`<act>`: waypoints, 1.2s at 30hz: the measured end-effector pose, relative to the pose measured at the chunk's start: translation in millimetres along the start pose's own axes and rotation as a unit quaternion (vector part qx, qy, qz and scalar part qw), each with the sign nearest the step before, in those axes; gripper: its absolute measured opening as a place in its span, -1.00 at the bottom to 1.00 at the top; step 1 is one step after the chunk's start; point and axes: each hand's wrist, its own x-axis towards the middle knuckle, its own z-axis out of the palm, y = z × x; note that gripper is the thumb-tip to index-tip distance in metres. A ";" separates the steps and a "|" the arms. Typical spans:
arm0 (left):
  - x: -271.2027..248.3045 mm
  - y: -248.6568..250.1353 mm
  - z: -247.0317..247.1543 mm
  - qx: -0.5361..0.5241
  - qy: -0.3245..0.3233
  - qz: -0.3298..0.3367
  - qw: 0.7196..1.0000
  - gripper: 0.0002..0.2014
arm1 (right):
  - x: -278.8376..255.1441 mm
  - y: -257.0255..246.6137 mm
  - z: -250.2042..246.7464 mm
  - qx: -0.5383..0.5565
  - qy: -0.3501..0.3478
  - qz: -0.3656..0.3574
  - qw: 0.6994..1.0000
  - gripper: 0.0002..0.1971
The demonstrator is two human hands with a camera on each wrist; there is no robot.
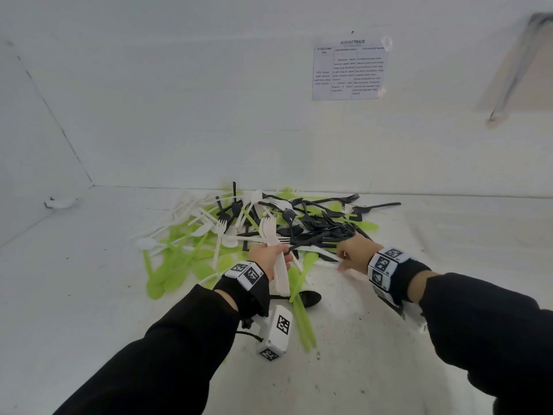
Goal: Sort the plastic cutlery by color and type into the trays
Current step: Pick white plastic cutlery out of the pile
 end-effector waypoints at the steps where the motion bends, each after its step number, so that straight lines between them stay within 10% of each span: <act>1: -1.4 -1.0 0.7 0.000 0.004 0.002 1.000 -0.89 | 1.2 -1.6 -0.4 0.001 0.000 0.002 1.000 -0.68; 6: -10.5 -5.2 1.8 0.001 0.009 0.002 1.000 -0.79 | 4.5 -6.7 6.4 -0.058 0.006 0.014 0.998 -0.97; 28: -18.2 -6.6 3.0 -0.002 0.015 -0.003 1.000 -0.87 | 3.2 3.4 2.4 -0.059 -0.015 -0.007 0.998 -0.66; 33: -15.0 -3.9 0.5 -0.038 0.018 -0.014 0.999 -0.79 | -13.4 18.5 -18.5 -0.155 0.119 -0.072 0.978 -0.81; 36: -17.2 -1.8 2.8 -0.046 -0.001 -0.028 0.999 -0.75 | -15.9 25.6 -31.4 -0.119 0.331 -0.204 0.913 -0.79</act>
